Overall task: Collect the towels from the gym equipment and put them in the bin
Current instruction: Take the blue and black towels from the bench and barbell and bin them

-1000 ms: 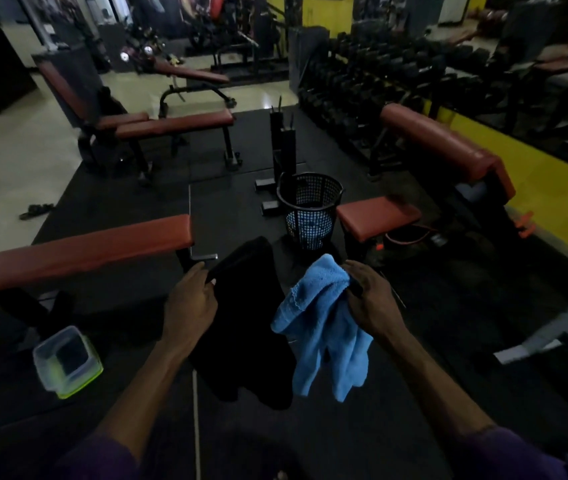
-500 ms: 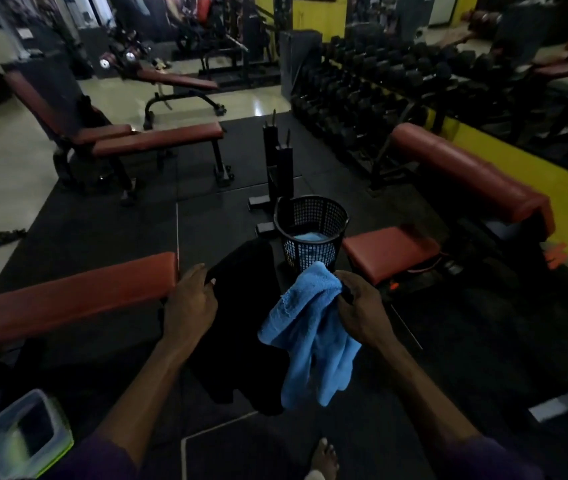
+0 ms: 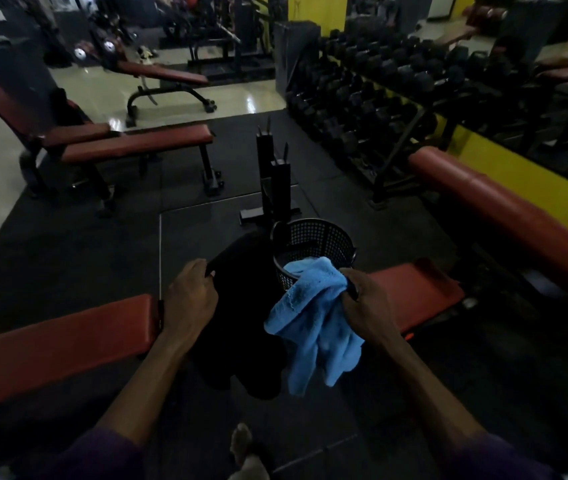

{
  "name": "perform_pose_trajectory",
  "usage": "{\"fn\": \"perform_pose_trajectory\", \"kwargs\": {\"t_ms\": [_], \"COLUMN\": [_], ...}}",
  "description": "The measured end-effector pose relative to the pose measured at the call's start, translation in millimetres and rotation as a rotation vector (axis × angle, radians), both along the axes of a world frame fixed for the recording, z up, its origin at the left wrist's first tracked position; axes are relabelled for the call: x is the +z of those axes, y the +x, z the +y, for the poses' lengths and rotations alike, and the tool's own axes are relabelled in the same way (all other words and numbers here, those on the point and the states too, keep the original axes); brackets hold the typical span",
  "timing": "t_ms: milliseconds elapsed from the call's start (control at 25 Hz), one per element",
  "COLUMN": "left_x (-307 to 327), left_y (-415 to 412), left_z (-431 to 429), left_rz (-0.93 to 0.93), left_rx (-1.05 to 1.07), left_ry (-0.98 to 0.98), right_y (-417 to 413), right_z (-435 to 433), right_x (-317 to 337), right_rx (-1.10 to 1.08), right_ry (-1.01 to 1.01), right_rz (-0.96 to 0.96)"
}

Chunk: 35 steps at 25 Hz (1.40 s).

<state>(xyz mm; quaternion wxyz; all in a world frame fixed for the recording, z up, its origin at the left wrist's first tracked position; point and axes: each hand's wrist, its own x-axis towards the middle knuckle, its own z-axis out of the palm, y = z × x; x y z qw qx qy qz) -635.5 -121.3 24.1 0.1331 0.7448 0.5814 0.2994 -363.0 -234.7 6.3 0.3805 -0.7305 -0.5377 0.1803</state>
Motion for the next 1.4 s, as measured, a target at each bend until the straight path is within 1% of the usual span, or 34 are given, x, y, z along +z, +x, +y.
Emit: {"fn": "perform_pose_trajectory", "kwargs": {"t_ms": [80, 200, 320, 400, 480, 600, 680, 880, 1040, 1160, 1280, 1400], "left_x": [-2.2, -7.0, -4.9, 0.1, 7.1, 9.8, 5.2, -29.0, -62.1, -95.3, -139.4, -173.8], "left_y": [14.8, 42.0, 70.5, 93.9, 119.4, 161.2, 190.5, 251.1, 293.8, 319.0, 340.2, 355.5], "left_z": [42.3, 121.4, 202.7, 247.6, 288.5, 352.0, 393.2, 465.0, 511.6, 535.7, 558.3, 580.5], "left_rz": [0.012, -0.013, -0.045, -0.069, -0.072, -0.058, -0.063, -0.048, -0.048, -0.003, 0.089, 0.164], "left_rx": [-0.001, -0.056, -0.118, -0.177, -0.194, -0.240, -0.264, -0.360, -0.446, -0.529, -0.680, -0.914], "left_ry": [0.035, 0.040, 0.069, 0.095, 0.114, 0.124, 0.111, 0.078, -0.026, -0.124, -0.201, -0.376], "right_y": [6.6, 17.7, 22.4, 31.0, 45.6, 71.2, 93.0, 126.9, 139.6, 146.4, 148.3, 145.3], "right_z": [24.5, 71.1, 121.6, 156.5, 186.8, 232.2, 261.2, 318.0, 357.0, 377.6, 401.6, 421.1], "right_x": [8.7, 19.7, 21.7, 10.2, -11.5, -43.7, -62.6, -79.3, -88.8, -99.7, -117.9, -120.3], "right_rx": [-0.020, -0.023, -0.094, -0.152, -0.155, -0.219, -0.277, -0.332, -0.390, -0.411, -0.527, -0.646], "right_ry": [-0.020, -0.013, -0.005, 0.051, 0.044, -0.018, -0.097, -0.134, -0.123, -0.201, -0.306, -0.298], "right_rz": [-0.026, -0.130, -0.134, -0.053, 0.020, 0.015, 0.104, 0.087, 0.107, 0.230, 0.176, 0.107]}}
